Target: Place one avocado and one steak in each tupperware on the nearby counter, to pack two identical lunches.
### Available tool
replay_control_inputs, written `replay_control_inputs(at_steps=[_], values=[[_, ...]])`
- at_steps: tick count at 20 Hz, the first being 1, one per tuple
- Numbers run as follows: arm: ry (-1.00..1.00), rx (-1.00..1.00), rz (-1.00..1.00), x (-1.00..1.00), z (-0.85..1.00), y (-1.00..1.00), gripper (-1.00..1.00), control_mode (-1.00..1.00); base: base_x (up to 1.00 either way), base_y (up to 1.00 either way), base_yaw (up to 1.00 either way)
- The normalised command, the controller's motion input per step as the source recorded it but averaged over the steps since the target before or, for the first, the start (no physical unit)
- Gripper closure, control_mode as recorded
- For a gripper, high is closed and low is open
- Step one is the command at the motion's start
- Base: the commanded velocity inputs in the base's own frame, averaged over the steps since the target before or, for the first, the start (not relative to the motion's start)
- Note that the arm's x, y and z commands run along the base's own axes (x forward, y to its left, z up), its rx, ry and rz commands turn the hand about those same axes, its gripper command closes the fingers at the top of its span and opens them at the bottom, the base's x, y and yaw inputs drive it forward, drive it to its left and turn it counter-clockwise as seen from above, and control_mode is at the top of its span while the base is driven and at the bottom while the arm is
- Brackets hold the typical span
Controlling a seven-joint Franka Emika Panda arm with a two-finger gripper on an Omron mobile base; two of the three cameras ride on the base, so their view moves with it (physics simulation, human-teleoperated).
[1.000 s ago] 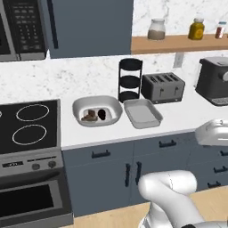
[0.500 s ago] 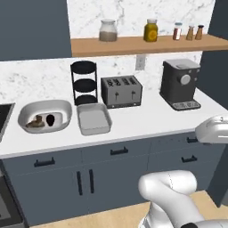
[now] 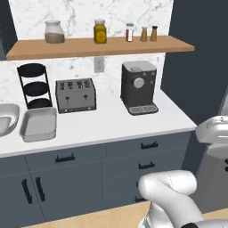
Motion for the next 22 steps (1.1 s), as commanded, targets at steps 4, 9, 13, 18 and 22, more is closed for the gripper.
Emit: replay_control_inputs(at_steps=[4,9,13,18,22], values=[[0.0,0.0,0.0,0.0,0.0,0.0,-1.0,1.0,-0.02,-1.0,0.01],[0.0,0.0,0.0,0.0,0.0,0.0,-1.0,1.0,-0.01,-1.0,0.07],[0.0,0.0,0.0,0.0,0.0,0.0,-1.0,1.0,0.0,-1.0,0.11],[0.0,0.0,0.0,0.0,0.0,0.0,-1.0,1.0,0.02,-0.86,0.11],[0.0,0.0,0.0,0.0,0.0,0.0,-1.0,1.0,0.37,-0.15,0.0]])
